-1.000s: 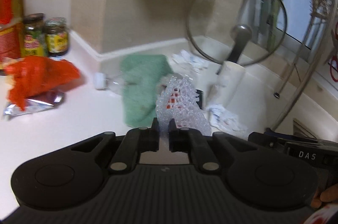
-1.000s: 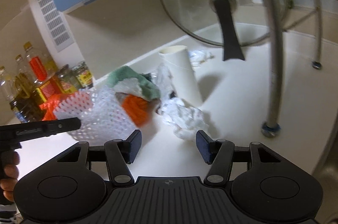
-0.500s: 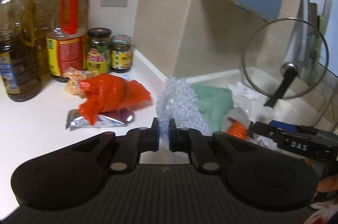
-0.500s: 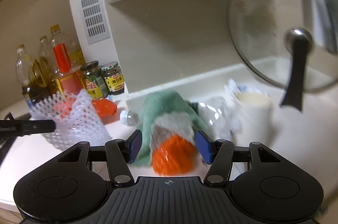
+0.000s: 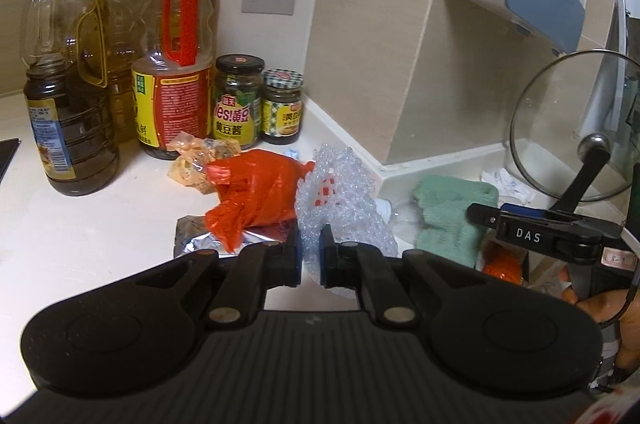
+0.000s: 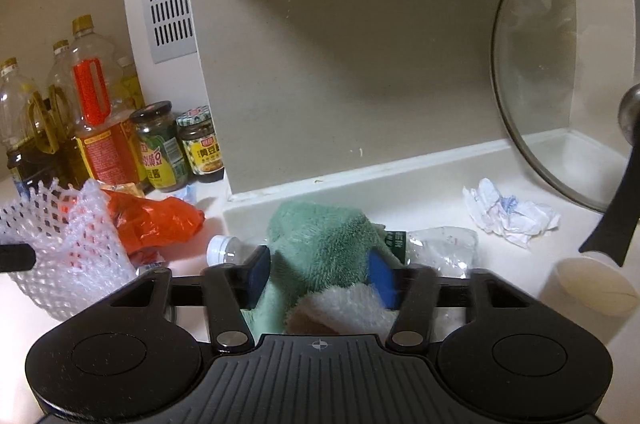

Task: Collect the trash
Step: 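Grasp the green towel with the right gripper, then carry the bubble-wrap net in the left gripper while the right gripper carries the green towel to the bin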

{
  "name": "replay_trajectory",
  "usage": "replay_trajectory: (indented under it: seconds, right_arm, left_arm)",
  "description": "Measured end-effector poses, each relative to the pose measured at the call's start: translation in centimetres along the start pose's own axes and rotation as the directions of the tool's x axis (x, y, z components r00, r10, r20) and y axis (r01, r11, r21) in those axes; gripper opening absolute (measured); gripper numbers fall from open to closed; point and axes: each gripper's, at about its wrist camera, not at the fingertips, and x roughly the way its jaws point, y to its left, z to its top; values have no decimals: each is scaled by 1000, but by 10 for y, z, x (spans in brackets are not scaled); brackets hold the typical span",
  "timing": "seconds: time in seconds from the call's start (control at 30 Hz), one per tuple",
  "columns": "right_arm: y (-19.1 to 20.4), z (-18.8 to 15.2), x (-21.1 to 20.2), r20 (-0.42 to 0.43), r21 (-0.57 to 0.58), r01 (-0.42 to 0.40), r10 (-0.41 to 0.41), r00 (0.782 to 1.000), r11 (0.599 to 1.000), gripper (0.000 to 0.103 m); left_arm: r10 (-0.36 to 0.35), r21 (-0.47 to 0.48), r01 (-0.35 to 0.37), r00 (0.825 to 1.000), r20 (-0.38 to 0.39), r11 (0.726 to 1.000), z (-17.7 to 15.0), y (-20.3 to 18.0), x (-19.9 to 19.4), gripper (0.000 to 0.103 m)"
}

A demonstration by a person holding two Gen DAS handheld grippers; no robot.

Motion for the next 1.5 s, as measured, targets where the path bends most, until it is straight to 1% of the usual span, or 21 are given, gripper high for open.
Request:
replay_trajectory:
  seconds: [0.03, 0.1, 0.13, 0.2, 0.37, 0.5, 0.63, 0.73, 0.8, 0.9, 1.07, 1.5]
  right_arm:
    - [0, 0, 2, -11, -3, -2, 2, 1000, 1000, 19]
    - [0, 1, -1, 1, 5, -5, 5, 1000, 1000, 13]
    - [0, 1, -3, 10, 6, -5, 5, 1000, 1000, 12]
    - [0, 5, -10, 31, 14, -5, 5, 1000, 1000, 11]
    - [1, 23, -38, 131, 17, -11, 8, 991, 1000, 10]
    - [3, 38, -66, 204, 22, -10, 5, 979, 1000, 10]
    - [8, 49, -93, 280, 27, -38, 29, 960, 999, 10]
    - [11, 53, -108, 317, 29, -38, 27, 948, 999, 10]
    - [14, 55, -116, 324, 41, -40, 24, 946, 998, 10]
    - [20, 55, -132, 335, 61, -66, 42, 941, 996, 10]
    - [35, 47, -159, 332, 70, -94, 65, 941, 993, 10]
    - [101, -3, -224, 286, 92, -161, 129, 950, 983, 10]
  left_arm:
    - [2, -2, -2, 1000, -1, 1000, 0, 1, 0, 6]
    - [2, -4, -2, 1000, 1, 1000, 1, 4, -1, 6]
    - [0, -4, 0, 1000, 4, 1000, 1, 4, -1, 6]
    - [-4, -7, 4, 1000, 5, 1000, 1, 6, -3, 6]
    - [-19, -15, 19, 1000, 15, 1000, 2, 9, -10, 6]
    - [-34, -11, 34, 999, 28, 999, 3, 10, -21, 6]
    - [-45, -9, 45, 998, 47, 999, 6, 12, -34, 6]
    - [-52, -6, 53, 997, 60, 999, 7, 15, -43, 6]
    - [-58, -5, 59, 996, 65, 998, 7, 16, -50, 6]
    - [-69, -2, 69, 995, 70, 998, 5, 20, -61, 6]
    - [-80, 13, 79, 995, 63, 997, 0, 27, -79, 6]
    - [-130, 57, 128, 991, 32, 990, -23, 49, -138, 6]
